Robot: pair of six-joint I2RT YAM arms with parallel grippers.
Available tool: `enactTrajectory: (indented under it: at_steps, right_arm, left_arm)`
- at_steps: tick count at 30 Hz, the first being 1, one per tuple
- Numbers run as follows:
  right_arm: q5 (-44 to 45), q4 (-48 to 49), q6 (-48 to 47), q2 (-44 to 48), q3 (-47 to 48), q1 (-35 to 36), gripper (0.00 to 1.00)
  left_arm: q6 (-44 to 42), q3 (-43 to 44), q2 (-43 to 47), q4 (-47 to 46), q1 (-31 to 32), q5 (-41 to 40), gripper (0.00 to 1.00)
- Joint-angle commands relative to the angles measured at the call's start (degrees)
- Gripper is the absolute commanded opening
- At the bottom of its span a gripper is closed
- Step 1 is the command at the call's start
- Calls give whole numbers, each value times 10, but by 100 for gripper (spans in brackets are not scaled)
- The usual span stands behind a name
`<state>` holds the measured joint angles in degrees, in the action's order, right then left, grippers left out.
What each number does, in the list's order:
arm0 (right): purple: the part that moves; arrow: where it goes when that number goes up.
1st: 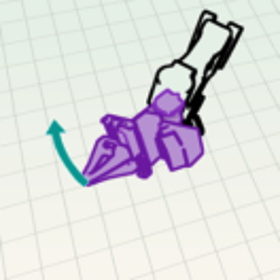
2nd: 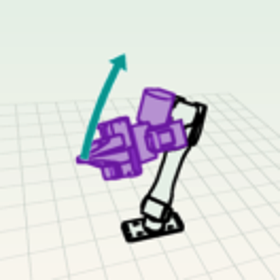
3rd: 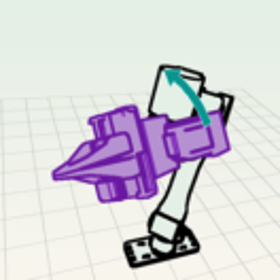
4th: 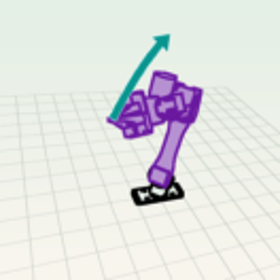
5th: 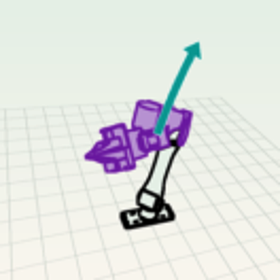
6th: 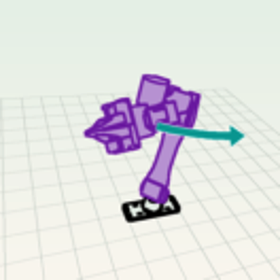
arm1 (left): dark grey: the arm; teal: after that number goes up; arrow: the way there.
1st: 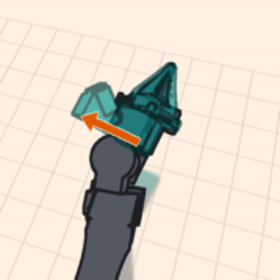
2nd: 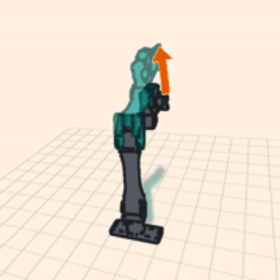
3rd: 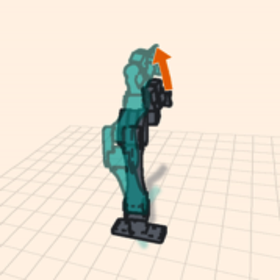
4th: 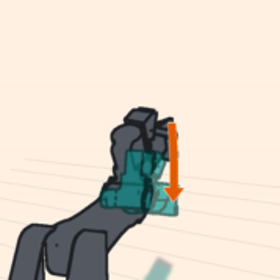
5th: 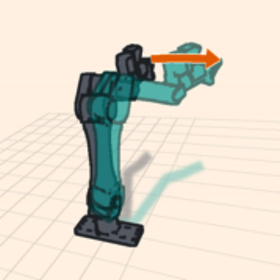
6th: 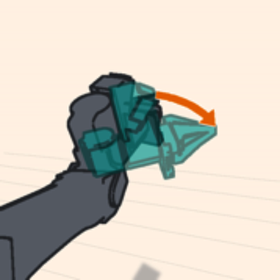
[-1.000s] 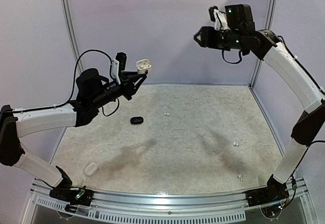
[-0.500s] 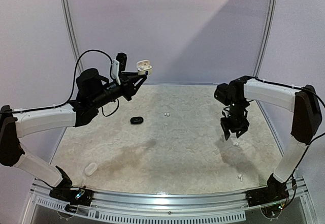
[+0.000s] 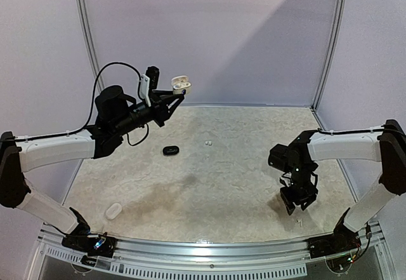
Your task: Insert the wireless bluetooth earbuds into the charging case
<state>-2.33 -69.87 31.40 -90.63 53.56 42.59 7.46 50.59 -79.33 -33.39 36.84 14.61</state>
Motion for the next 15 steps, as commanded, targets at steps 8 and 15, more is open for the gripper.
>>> enactTrajectory:
  at_steps: [8,15]
  right_arm:
    - [-3,94,13,43,-104,3,47]
    - [5,103,21,47,-110,4,43]
  left_arm:
    - [-13,-8,21,3,8,7,0]
    - [-16,-10,22,-2,8,9,0]
